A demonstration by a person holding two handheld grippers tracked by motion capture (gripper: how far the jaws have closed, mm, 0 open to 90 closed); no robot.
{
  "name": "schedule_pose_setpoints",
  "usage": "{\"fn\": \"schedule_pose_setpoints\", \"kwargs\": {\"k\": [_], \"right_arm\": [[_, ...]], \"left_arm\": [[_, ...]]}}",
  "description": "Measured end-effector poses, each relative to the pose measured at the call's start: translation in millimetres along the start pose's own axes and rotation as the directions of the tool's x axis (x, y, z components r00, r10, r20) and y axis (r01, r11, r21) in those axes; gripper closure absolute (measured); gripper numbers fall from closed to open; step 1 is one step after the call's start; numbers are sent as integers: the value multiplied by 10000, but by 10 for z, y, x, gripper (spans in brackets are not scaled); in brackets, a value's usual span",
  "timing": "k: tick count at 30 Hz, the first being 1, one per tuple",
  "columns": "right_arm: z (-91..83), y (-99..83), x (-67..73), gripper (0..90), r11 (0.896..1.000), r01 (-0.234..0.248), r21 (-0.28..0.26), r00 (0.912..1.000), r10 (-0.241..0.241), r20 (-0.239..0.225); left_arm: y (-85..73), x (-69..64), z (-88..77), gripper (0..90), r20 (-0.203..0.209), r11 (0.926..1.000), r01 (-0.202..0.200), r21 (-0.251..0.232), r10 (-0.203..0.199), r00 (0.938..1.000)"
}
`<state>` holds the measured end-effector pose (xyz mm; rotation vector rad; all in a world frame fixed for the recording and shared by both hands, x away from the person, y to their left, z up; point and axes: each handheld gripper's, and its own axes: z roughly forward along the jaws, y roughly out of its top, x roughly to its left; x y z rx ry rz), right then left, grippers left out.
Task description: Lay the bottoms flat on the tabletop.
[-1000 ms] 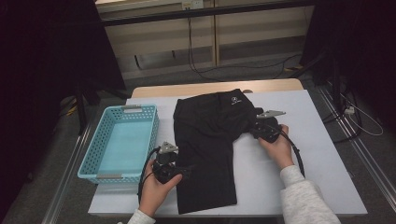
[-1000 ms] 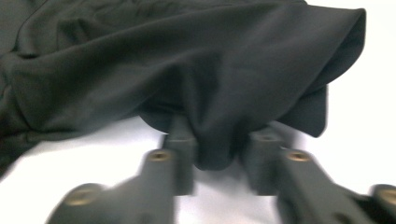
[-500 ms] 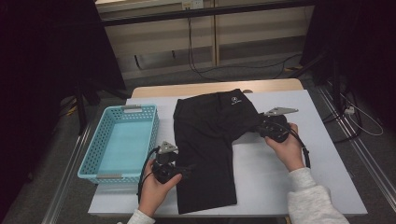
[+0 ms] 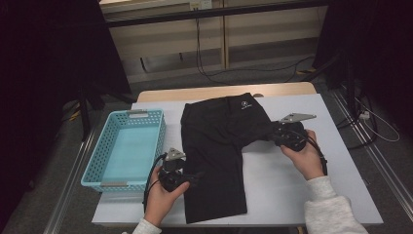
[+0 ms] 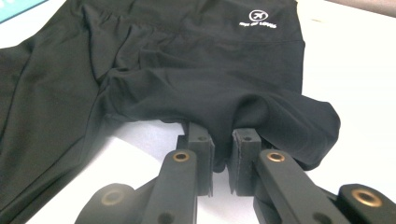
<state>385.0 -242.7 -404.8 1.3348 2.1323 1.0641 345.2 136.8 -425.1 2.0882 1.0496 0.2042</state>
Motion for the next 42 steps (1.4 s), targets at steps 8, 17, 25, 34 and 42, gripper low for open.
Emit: {"fn": "schedule_pose_setpoints", "kwargs": {"k": [8, 17, 25, 34, 42], "right_arm": [[151, 109, 29, 819, 9993, 375, 96, 9987, -378, 349], [557, 8, -124, 805, 9988, -278, 411, 9970, 247, 733], [758, -45, -141, 735, 9978, -440, 497, 9914, 374, 1252], [565, -42, -163, 427, 9977, -671, 117, 9929, 657, 995], [421, -163, -154, 343, 9987, -512, 26, 9969, 510, 602]], "left_arm": [[2, -28, 30, 144, 77, 10000, -59, 70, 59, 10000], [-37, 6, 61, 135, 148, 9997, 85, 237, -89, 9999], [-48, 0, 88, 135, 239, 9993, 8, 380, -17, 9997], [-51, -9, 67, 135, 231, 9992, -36, 404, 27, 9997], [-49, 5, 52, 135, 164, 9992, -16, 396, 10, 9999]]}}
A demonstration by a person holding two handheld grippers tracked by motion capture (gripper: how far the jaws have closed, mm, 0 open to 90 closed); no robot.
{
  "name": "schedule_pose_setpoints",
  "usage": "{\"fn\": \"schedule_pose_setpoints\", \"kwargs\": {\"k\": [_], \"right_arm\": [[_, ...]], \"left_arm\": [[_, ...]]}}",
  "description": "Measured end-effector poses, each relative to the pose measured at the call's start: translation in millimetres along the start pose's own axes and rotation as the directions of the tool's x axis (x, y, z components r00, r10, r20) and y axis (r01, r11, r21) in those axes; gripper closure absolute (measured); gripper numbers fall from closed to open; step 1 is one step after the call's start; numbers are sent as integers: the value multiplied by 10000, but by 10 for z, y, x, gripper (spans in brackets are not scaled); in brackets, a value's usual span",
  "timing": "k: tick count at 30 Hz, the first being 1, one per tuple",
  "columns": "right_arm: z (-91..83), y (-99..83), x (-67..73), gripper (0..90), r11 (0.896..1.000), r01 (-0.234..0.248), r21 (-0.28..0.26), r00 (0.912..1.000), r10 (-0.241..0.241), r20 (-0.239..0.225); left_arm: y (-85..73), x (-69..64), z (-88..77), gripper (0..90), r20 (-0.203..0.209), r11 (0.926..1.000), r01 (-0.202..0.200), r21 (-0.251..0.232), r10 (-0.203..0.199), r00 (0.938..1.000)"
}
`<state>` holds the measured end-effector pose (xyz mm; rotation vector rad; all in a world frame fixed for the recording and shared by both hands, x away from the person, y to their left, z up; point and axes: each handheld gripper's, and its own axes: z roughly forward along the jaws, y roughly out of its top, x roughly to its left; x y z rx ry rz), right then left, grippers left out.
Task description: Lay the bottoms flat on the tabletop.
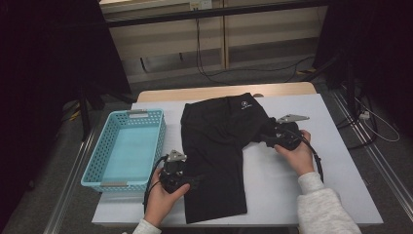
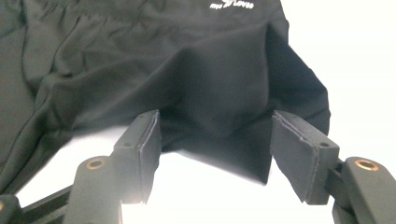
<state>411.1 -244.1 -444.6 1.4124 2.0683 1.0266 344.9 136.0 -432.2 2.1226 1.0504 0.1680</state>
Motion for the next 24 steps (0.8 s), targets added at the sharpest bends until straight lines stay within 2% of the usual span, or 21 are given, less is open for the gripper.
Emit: {"fn": "schedule_pose_setpoints", "kwargs": {"k": [1, 3, 4, 6, 9, 12, 18, 21, 24], "right_arm": [[-4, -13, 9, 343, 9999, 56, 98, 10000, -56, 14], [2, -28, 19, 355, 9997, 203, 143, 9991, -208, 360], [19, -34, 15, 388, 9992, 267, 286, 9988, -278, 403], [73, -55, 2, 394, 9977, 442, 522, 9962, -479, 722], [157, -78, -36, 428, 9970, 432, 638, 9959, -480, 761], [195, -80, -66, 505, 9989, 137, 456, 9986, -160, 510], [197, -64, -14, 772, 9980, 410, 489, 9990, -417, 139], [190, -64, 3, 856, 9979, 383, 527, 9992, -386, 50], [183, -68, -8, 879, 9984, 213, 525, 9998, -209, -78]], "left_arm": [[1, -4, 0, 136, 10, 10000, 6, -5, -6, 10000], [2, -20, 3, 135, -16, 10000, -2, -38, 2, 10000], [5, -25, 2, 135, 13, 10000, -33, -17, 33, 10000], [9, -34, 6, 136, 35, 10000, -73, -5, 73, 10000], [6, -44, 21, 136, 12, 10000, -81, -18, 81, 10000], [3, -36, 22, 135, 42, 10000, -68, 47, 68, 10000], [1, -44, 3, 135, 34, 10000, -77, -1, 77, 10000], [4, -44, -6, 136, -7, 9999, -101, -37, 101, 9999], [5, -31, -17, 135, -16, 9999, -84, -92, 84, 10000]]}}
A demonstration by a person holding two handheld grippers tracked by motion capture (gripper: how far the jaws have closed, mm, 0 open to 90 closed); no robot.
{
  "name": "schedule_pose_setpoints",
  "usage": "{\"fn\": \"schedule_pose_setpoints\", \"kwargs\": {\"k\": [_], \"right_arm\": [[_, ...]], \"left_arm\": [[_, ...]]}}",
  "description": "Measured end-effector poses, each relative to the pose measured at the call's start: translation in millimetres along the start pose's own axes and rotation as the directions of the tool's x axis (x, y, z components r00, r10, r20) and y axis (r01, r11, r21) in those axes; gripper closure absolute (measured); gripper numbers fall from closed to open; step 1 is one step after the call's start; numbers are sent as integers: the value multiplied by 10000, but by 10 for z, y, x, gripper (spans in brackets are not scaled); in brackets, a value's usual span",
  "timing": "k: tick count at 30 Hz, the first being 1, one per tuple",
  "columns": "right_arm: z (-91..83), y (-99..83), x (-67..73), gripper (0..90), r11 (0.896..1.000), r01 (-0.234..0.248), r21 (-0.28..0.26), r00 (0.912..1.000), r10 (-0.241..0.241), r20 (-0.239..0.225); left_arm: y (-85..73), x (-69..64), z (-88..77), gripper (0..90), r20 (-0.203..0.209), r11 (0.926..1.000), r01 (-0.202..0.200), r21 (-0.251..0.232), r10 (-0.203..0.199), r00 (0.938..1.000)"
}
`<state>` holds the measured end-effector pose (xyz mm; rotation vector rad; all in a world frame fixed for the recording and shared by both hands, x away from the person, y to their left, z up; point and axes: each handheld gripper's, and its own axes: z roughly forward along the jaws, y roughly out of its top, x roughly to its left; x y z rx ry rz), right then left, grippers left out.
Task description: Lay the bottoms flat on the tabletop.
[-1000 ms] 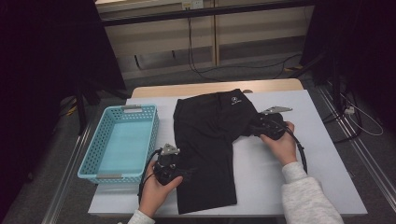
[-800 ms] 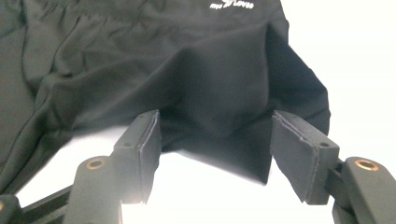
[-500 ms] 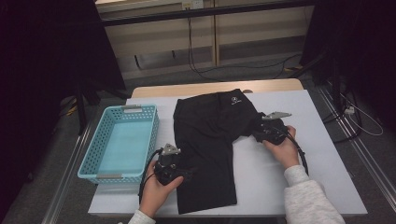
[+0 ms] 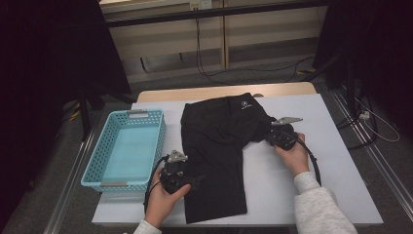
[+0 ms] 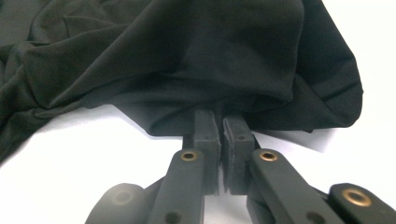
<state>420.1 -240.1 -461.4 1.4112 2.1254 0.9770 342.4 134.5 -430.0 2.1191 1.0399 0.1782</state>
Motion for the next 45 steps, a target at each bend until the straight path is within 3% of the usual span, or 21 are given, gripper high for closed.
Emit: {"fn": "schedule_pose_setpoints", "kwargs": {"k": [4, 7, 15, 39, 43, 45], "right_arm": [[-42, -5, -7, 883, 9997, -128, 215, 9999, 129, -68], [-118, -18, 8, 882, 9988, 151, 460, 9999, -149, -47], [-332, -73, 76, 882, 9978, 417, 509, 9988, -403, -288], [-1089, -324, 80, 880, 9981, 390, -473, 9949, -432, -911], [-1103, -342, 66, 877, 9978, 579, -333, 9969, -596, -515], [-1097, -349, 34, 877, 9976, 444, -539, 9980, -467, -418]], "left_arm": [[-2, 8, -13, 136, -114, 9999, 35, -103, -36, 9999], [2, 23, -23, 135, -2, 10000, 37, -64, -37, 10000], [6, 6, -22, 136, 5, 9999, 72, -122, -72, 10000], [11, 13, -18, 135, -12, 10000, 7, -43, -7, 10000], [14, 5, -13, 135, -31, 10000, -21, -92, 20, 10000], [15, 2, -7, 135, -27, 10000, -21, -72, 21, 10000]]}}
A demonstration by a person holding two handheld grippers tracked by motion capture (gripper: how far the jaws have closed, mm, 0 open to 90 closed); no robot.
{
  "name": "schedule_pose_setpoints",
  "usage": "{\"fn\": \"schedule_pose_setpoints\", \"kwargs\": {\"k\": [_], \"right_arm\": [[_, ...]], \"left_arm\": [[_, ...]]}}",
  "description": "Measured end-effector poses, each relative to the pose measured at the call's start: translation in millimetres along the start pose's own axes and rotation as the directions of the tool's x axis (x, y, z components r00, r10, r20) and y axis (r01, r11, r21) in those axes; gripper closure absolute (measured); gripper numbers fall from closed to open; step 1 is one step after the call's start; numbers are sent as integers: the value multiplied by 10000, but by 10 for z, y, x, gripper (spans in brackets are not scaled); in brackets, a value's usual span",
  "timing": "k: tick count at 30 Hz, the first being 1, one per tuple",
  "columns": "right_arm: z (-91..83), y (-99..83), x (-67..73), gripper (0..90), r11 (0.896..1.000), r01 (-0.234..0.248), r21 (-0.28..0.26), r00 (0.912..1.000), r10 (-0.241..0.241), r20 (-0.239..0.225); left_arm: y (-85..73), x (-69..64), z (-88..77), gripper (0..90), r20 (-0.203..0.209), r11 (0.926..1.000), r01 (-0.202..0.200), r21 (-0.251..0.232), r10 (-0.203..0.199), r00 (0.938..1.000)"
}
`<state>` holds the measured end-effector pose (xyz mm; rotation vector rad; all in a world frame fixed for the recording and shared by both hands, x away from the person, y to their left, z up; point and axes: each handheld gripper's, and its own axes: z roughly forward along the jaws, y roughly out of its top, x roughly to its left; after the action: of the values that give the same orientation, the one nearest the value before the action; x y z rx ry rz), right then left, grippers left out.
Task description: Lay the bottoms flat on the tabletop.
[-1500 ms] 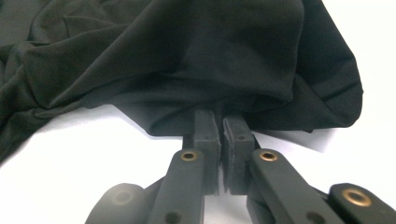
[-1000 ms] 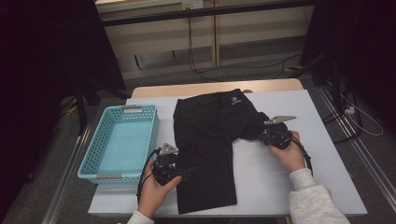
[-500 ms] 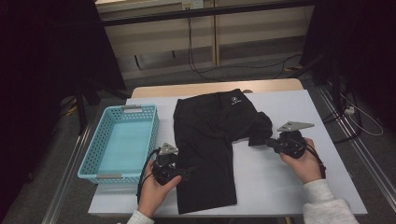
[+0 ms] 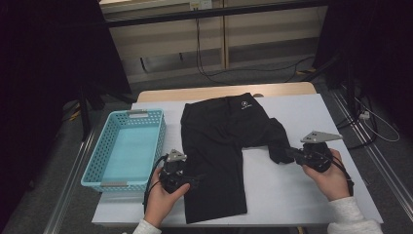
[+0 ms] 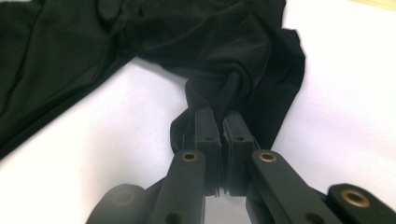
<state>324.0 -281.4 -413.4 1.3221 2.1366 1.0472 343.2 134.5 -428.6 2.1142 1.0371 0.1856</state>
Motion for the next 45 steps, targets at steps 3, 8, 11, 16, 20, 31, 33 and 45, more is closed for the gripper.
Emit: {"fn": "schedule_pose_setpoints", "kwargs": {"k": [3, 8, 11, 16, 20, 31, 33, 45], "right_arm": [[34, 3, -14, 875, 9996, -31, -269, 10000, 29, -81], [149, 45, 164, 870, 9979, 619, -185, 9963, -629, -584], [253, 35, 301, 866, 9937, 1103, 205, 9911, -1085, -769], [413, 6, 442, 865, 9853, 1591, 629, 9831, -1522, -1017], [461, -17, 491, 846, 9834, 1640, 776, 9808, -1542, -1194], [204, 21, 208, 507, 9987, 387, -319, 9980, -402, -487], [163, 1, 100, 500, 9990, 5, -447, 9999, -12, -158], [445, -84, 38, 595, 9966, -21, 828, 9954, -59, 958]], "left_arm": [[-1, 3, 10, 135, -1, 10000, -47, 83, 47, 10000], [3, 1, 5, 135, -28, 10000, -37, 47, 37, 10000], [-3, -5, 14, 135, -30, 9999, -52, 87, 53, 10000], [-7, -30, 36, 135, 12, 9998, -127, 134, 127, 9999], [-5, -19, 29, 135, -27, 9999, -93, 88, 93, 10000], [-1, -5, 10, 135, 4, 9999, -51, 111, 51, 10000], [-1, -8, 13, 135, 2, 9999, -38, 99, 38, 10000], [16, -31, 16, 134, 43, 9999, -92, 62, 91, 9999]]}}
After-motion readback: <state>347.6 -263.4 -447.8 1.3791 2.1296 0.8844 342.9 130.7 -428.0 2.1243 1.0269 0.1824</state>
